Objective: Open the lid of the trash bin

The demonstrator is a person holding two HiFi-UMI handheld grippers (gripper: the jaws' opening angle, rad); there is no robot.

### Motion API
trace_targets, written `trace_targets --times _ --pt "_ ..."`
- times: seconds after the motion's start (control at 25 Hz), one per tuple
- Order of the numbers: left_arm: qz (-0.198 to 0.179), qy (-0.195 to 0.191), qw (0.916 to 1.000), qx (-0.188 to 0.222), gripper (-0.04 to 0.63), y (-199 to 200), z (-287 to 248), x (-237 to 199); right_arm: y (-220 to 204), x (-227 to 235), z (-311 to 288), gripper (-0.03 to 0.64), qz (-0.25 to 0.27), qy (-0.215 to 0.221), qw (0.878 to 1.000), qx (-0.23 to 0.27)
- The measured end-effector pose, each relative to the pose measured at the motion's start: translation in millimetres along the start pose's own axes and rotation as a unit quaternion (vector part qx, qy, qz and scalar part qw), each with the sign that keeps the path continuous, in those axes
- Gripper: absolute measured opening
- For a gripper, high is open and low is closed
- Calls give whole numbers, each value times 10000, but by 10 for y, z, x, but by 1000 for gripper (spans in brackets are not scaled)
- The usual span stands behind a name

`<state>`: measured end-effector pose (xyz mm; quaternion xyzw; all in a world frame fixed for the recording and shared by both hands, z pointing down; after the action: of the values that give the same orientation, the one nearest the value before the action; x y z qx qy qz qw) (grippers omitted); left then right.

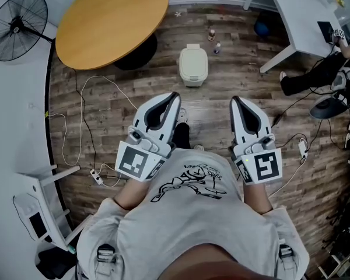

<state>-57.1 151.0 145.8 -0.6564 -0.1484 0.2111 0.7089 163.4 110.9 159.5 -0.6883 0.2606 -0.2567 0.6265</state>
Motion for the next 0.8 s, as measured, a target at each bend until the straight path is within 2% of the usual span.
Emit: trace_targets --times 0.8 --pt "110 -80 9999 -53 20 25 -571 -1432 206 104 -1594 6 8 71 10000 -63"
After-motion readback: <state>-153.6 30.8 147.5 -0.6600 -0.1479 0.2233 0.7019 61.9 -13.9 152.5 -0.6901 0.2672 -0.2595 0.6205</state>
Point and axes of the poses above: the fingertips, and each gripper's own axes: z backward along the fingers, x to its right, y out of its top, the point moved 8 cm from there along z, backward along the fingers, and after that the axes turned 2 degrees about -y, right-handed, at the moved point
